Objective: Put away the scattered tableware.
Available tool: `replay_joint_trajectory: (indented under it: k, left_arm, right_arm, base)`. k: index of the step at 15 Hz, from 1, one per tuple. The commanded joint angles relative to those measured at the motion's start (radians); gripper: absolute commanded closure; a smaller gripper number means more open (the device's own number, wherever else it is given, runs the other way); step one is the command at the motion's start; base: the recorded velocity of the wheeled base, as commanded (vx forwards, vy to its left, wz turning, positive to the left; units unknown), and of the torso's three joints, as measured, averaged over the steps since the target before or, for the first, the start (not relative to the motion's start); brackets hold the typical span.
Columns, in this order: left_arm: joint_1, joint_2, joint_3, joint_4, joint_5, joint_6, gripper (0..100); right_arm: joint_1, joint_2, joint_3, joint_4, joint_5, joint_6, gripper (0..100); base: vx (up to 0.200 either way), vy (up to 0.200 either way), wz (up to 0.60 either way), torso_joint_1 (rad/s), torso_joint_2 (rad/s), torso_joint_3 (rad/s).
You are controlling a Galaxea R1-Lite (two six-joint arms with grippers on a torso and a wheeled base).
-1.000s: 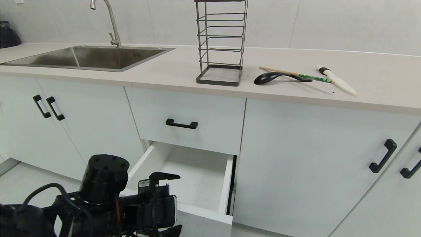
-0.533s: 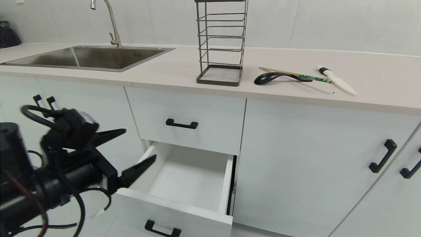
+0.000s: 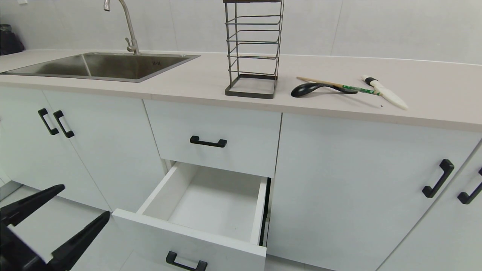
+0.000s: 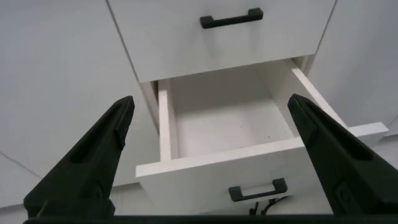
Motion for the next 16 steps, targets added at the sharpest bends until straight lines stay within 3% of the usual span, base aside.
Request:
replay_joint_trajectory:
  k: [1, 4, 7, 8, 9, 10, 11, 12, 16]
  left_arm:
    - [0.047, -0.449, 0.075, 0.093, -0.080, 0.101, 0]
    - [0.047, -0.744, 0.075, 0.419, -0.078, 0.117, 0]
    - [0.047, -0.729, 0.075, 0.454, -0.035, 0.114, 0]
    - [0.049, -0.729, 0.075, 0.500, 0.046, 0.108, 0]
    - [0.059, -0.729, 0.075, 0.520, 0.098, 0.081, 0]
    - [0.104, -0.733, 0.075, 0.534, 0.126, 0.051, 0]
    - [0.156, -0.744, 0.075, 0.597, 0.124, 0.058, 0]
    - [0.168, -0.784, 0.074, 0.663, 0.118, 0.066, 0]
    - [0.162, -0.825, 0.075, 0.636, 0.120, 0.058, 0]
  right_arm:
    - [0.000, 0.001, 0.000, 0.000, 0.000, -0.001, 100]
    - [0.000, 0.001, 0.000, 0.000, 0.000, -0.001, 100]
    - [0.000, 0.001, 0.000, 0.000, 0.000, -0.001, 100]
    - [0.000, 0.001, 0.000, 0.000, 0.000, -0.001, 100]
    - [0.000, 0.001, 0.000, 0.000, 0.000, -0.001, 100]
    - [0.000, 0.001, 0.000, 0.000, 0.000, -0.001, 100]
    - [0.000, 0.001, 0.000, 0.000, 0.000, -0.001, 100]
    - [0.000, 0.001, 0.000, 0.000, 0.000, -0.001, 100]
    - [0.000, 0.001, 0.000, 0.000, 0.000, -0.001, 100]
  base:
    - [0.000, 0.000, 0.00, 0.000, 0.00, 0.000]
    - [0.000, 0.000, 0.00, 0.000, 0.00, 0.000]
    - [0.000, 0.000, 0.00, 0.000, 0.00, 0.000]
    - [0.000, 0.000, 0.00, 0.000, 0.00, 0.000]
    - [0.000, 0.000, 0.00, 0.000, 0.00, 0.000]
    - [0.000, 0.000, 0.00, 0.000, 0.00, 0.000]
    - [0.000, 0.000, 0.00, 0.000, 0.00, 0.000]
    - [0.000, 0.000, 0.00, 0.000, 0.00, 0.000]
    - [0.000, 0.000, 0.00, 0.000, 0.00, 0.000]
